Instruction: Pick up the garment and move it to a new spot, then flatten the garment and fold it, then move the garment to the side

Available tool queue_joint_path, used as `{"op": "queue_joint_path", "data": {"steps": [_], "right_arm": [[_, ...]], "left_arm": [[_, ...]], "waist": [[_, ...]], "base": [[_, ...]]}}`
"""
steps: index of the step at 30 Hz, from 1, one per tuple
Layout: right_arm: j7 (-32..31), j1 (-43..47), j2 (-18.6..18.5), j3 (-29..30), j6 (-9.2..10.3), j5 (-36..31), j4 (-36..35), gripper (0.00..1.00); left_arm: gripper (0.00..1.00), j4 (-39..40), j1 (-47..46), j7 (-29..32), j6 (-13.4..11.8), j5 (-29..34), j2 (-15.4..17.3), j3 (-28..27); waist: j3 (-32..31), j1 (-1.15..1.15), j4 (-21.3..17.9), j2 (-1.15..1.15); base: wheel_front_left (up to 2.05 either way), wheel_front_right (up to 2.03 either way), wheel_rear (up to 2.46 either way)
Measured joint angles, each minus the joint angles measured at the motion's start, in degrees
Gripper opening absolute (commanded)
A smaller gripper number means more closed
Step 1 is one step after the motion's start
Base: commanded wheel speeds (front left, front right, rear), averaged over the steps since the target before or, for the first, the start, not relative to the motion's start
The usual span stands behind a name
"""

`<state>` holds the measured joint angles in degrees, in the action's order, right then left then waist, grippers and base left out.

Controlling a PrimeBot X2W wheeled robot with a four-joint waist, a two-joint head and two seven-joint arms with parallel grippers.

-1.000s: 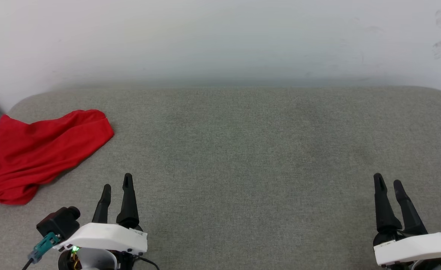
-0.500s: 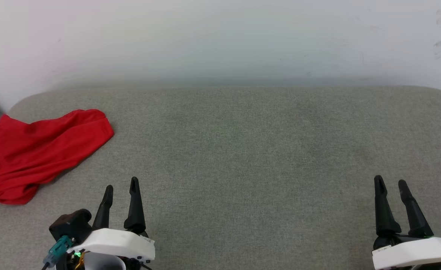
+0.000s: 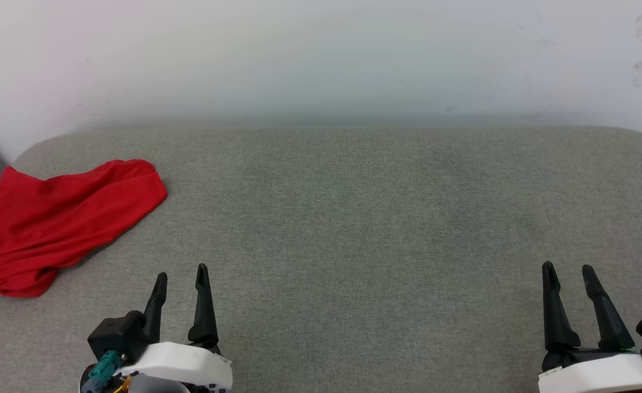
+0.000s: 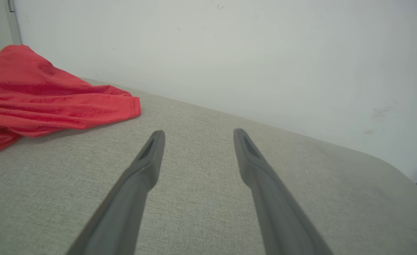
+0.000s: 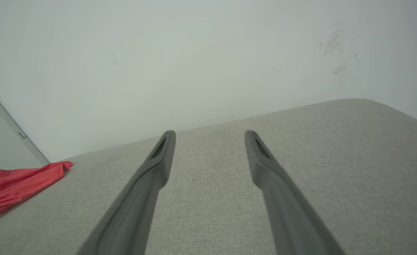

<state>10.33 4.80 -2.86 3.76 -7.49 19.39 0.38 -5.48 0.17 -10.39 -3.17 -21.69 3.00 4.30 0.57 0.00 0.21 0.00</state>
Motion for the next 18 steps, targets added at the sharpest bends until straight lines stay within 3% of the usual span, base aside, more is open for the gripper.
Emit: {"op": "queue_joint_path", "data": {"steps": [18], "right_arm": [[2.25,1.38,0.00,-0.43,-0.01,-7.54,-1.86,1.00]], "left_arm": [[1.00,0.89,1.29,-2.23,0.65,8.17,-0.08,0.46]], "waist": [[-0.07,0.00,0.22,0.00]], "base": [[0.00,0.00,0.00]]}}
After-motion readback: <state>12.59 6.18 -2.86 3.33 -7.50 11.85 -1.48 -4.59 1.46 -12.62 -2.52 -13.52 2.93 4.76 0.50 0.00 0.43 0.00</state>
